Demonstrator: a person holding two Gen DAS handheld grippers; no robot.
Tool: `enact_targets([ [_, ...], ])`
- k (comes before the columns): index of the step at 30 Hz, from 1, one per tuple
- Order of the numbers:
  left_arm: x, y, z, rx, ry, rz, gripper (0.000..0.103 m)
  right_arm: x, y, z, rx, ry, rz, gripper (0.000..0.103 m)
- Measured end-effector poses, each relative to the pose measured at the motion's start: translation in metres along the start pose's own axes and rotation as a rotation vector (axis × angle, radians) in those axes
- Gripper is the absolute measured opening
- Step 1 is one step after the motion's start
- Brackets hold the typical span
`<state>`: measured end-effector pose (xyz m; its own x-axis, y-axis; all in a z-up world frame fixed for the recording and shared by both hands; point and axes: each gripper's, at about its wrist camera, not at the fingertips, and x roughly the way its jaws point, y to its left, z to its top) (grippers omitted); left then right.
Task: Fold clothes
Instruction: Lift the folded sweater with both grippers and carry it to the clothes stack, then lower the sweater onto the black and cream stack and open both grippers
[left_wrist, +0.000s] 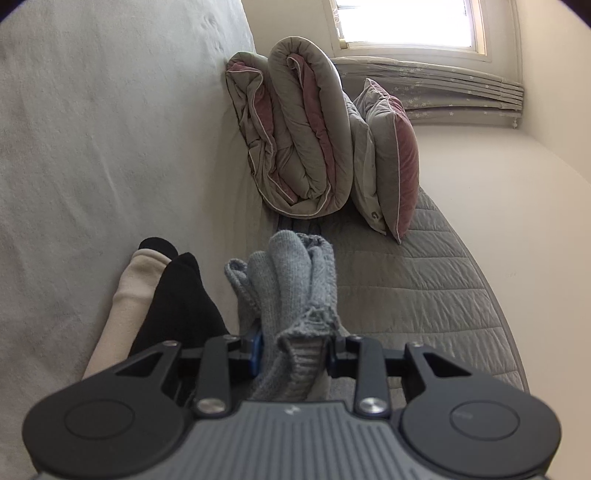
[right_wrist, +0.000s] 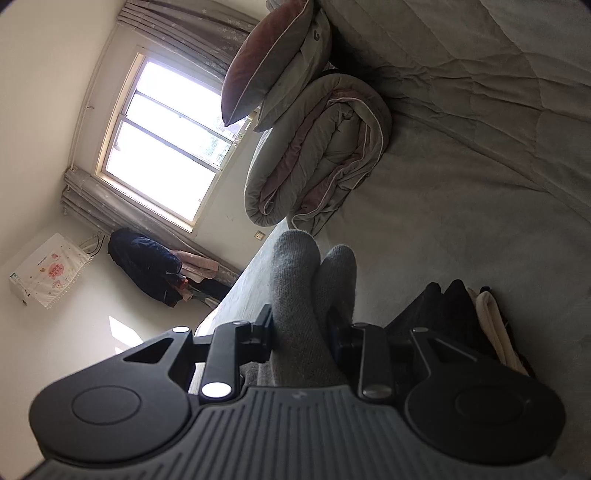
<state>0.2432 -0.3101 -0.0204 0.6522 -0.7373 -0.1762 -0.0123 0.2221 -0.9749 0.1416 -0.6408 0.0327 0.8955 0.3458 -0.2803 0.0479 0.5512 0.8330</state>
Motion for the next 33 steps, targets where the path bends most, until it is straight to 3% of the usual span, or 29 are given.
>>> enact_targets([
  [4, 0.006, 0.021, -0.003, 0.034, -0.021, 0.068, 0.037, 0.008, -0.027, 0.001, -0.029, -0.001, -0.057, 0.033],
  [8, 0.009, 0.038, -0.003, 0.075, -0.045, 0.149, 0.049, 0.016, -0.05, -0.014, -0.086, -0.046, -0.153, 0.041],
  [10, 0.002, 0.028, 0.001, 0.135, -0.08, 0.174, 0.058, 0.013, -0.05, -0.019, -0.111, -0.087, -0.161, 0.052],
  [12, -0.007, 0.014, 0.007, 0.222, -0.149, 0.181, 0.066, 0.006, -0.043, -0.018, -0.159, -0.141, -0.171, 0.052],
  [16, -0.016, -0.011, 0.016, 0.368, -0.246, 0.16, 0.065, -0.006, -0.017, -0.013, -0.281, -0.279, -0.162, 0.052],
  [19, -0.007, -0.024, 0.015, 0.471, -0.23, 0.131, 0.047, 0.003, 0.001, -0.018, -0.407, -0.291, -0.156, 0.036],
  [21, 0.003, -0.029, 0.011, 0.528, -0.196, 0.115, 0.034, 0.014, 0.007, -0.025, -0.488, -0.269, -0.172, 0.034],
  [25, 0.027, -0.021, 0.001, 0.62, -0.112, 0.159, 0.025, 0.036, -0.002, -0.038, -0.564, -0.225, -0.237, 0.028],
  [26, 0.034, -0.015, 0.0, 0.635, -0.089, 0.186, 0.022, 0.04, -0.009, -0.04, -0.567, -0.216, -0.268, 0.02],
  [29, 0.042, -0.004, 0.003, 0.645, -0.049, 0.207, 0.009, 0.048, -0.028, -0.046, -0.571, -0.198, -0.333, 0.013],
  [33, 0.042, -0.005, 0.008, 0.651, -0.013, 0.211, 0.01, 0.041, -0.029, -0.047, -0.556, -0.211, -0.325, 0.013],
])
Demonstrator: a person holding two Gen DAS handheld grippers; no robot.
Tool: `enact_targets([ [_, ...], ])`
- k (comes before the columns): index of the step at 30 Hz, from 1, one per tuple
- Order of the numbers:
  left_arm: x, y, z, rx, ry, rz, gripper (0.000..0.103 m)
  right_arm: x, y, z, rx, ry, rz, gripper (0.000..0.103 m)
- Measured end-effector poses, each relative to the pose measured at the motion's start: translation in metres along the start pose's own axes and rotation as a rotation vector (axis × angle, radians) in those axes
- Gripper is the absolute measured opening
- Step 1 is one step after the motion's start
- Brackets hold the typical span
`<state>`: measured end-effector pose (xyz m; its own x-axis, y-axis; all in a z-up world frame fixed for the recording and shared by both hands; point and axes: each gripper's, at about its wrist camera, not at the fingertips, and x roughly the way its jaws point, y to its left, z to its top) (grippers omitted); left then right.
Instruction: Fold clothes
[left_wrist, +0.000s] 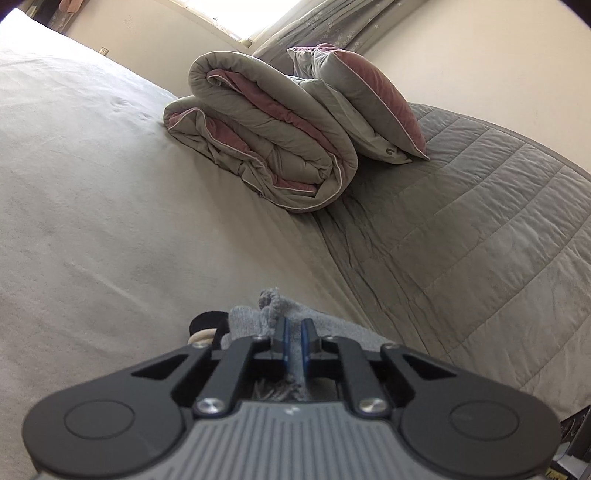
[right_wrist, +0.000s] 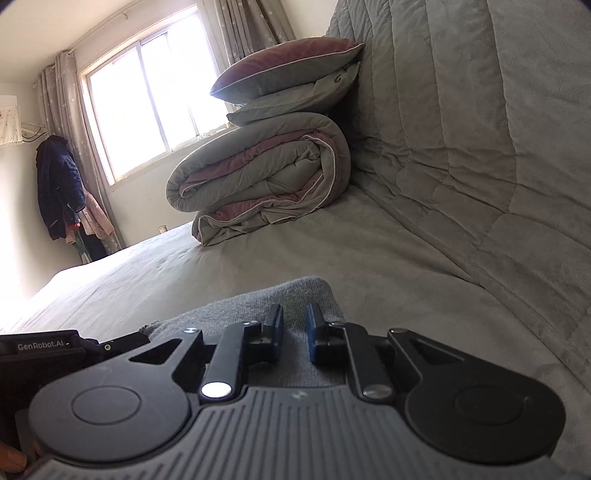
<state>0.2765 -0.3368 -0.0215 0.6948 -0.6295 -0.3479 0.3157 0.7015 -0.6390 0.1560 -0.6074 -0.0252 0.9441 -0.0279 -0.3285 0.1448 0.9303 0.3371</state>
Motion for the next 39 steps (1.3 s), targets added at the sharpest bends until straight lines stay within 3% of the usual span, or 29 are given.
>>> enact_targets([
  [1, -0.004, -0.002, 0.001, 0.009, 0.001, 0.0, 0.012, -0.006, 0.002, 0.003, 0.019, -0.012, 0.002, 0.019],
  [3, -0.017, -0.01, 0.0, 0.042, -0.007, -0.01, 0.032, -0.02, 0.008, 0.009, 0.058, -0.038, 0.004, 0.031],
  [5, -0.033, -0.02, -0.006, 0.106, -0.02, -0.012, 0.04, -0.038, 0.021, 0.013, 0.068, -0.072, 0.003, 0.047],
  [8, -0.056, -0.032, -0.016, 0.216, -0.016, 0.012, 0.044, -0.068, 0.039, 0.01, 0.06, -0.078, 0.022, 0.048],
  [12, -0.081, -0.038, -0.019, 0.243, 0.033, 0.065, 0.057, -0.097, 0.056, 0.002, 0.05, -0.031, -0.001, 0.057],
  [13, -0.087, -0.039, -0.02, 0.24, 0.044, 0.083, 0.06, -0.102, 0.059, 0.001, 0.044, -0.013, 0.0, 0.063],
  [15, -0.097, -0.04, -0.024, 0.234, 0.055, 0.13, 0.075, -0.117, 0.068, -0.001, 0.014, 0.004, -0.003, 0.073],
  [18, -0.105, -0.044, -0.03, 0.246, 0.094, 0.201, 0.091, -0.142, 0.083, -0.005, -0.061, -0.024, -0.013, 0.092],
  [19, -0.107, -0.046, -0.033, 0.259, 0.113, 0.221, 0.094, -0.149, 0.086, -0.008, -0.086, -0.041, -0.019, 0.102],
  [21, -0.111, -0.051, -0.039, 0.284, 0.132, 0.259, 0.102, -0.163, 0.092, -0.015, -0.125, -0.072, -0.029, 0.103],
  [26, -0.106, -0.06, -0.05, 0.328, 0.171, 0.314, 0.102, -0.18, 0.086, -0.014, -0.105, -0.089, -0.023, 0.103],
  [29, -0.105, -0.058, -0.064, 0.341, 0.187, 0.417, 0.102, -0.189, 0.084, -0.009, -0.097, -0.088, -0.051, 0.103],
  [32, -0.089, -0.065, -0.059, 0.4, 0.333, 0.51, 0.102, -0.193, 0.087, -0.002, -0.099, -0.062, -0.118, 0.103],
  [35, -0.095, -0.067, -0.058, 0.409, 0.335, 0.501, 0.102, -0.191, 0.095, 0.002, -0.031, 0.025, -0.195, 0.103],
  [39, -0.102, -0.071, -0.058, 0.422, 0.345, 0.494, 0.102, -0.191, 0.109, -0.004, -0.077, 0.086, -0.156, 0.103],
])
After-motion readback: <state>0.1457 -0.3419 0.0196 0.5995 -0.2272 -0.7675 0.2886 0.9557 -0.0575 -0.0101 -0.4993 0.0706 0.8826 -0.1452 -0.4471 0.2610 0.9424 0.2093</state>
